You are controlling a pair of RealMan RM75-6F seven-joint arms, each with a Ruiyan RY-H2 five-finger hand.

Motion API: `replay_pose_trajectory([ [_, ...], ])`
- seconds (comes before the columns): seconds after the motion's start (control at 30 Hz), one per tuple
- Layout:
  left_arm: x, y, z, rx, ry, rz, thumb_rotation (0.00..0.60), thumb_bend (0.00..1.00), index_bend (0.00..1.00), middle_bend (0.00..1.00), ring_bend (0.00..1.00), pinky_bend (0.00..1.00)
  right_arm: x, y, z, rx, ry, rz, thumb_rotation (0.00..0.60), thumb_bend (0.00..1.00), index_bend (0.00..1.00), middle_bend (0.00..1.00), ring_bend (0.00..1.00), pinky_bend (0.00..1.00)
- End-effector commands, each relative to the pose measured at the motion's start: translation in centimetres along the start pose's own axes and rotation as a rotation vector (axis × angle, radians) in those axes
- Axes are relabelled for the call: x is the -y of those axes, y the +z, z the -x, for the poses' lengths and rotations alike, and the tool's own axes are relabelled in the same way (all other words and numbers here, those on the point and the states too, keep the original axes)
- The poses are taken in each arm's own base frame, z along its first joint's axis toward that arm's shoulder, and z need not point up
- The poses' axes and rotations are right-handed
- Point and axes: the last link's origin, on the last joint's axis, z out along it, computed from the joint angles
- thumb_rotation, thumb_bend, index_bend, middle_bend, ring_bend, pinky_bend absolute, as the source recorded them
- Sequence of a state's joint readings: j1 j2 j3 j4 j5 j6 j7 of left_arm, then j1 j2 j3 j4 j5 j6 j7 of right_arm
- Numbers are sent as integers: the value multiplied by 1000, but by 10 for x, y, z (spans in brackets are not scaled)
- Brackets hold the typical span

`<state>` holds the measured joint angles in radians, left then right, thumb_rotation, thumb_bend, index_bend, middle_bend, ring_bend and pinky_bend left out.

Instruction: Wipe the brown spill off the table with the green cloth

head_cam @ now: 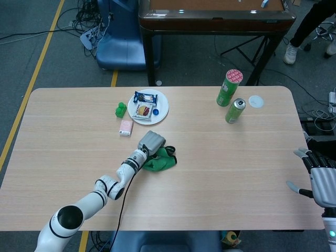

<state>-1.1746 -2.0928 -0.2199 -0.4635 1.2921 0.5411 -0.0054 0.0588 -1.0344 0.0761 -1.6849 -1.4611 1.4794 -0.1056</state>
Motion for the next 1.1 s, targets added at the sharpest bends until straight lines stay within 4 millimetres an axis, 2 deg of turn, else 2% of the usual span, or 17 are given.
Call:
replay_pose_trajectory([
  [0.03, 11, 1, 0, -13, 17, -53, 600, 210, 531, 612, 645, 915, 1, 0, 0, 1, 0, -2, 600, 162, 216, 214, 169, 215],
  [0.3, 32, 0, -3, -25, 102, -112, 600, 210, 530, 612, 646, 915, 1, -1, -1, -2, 2, -4, 600, 162, 216, 214, 169, 215],
  [0.43, 34, -2, -1, -13, 92, -119, 600, 211, 530, 612, 645, 915, 1, -1, -1, -2, 2, -6, 600, 162, 216, 214, 169, 215],
  [1.1, -36, -18, 18, 26, 19, 112, 600, 211, 529, 611, 645, 915, 2, -5, -2, -10, 4, -7, 600, 162, 216, 214, 169, 215],
])
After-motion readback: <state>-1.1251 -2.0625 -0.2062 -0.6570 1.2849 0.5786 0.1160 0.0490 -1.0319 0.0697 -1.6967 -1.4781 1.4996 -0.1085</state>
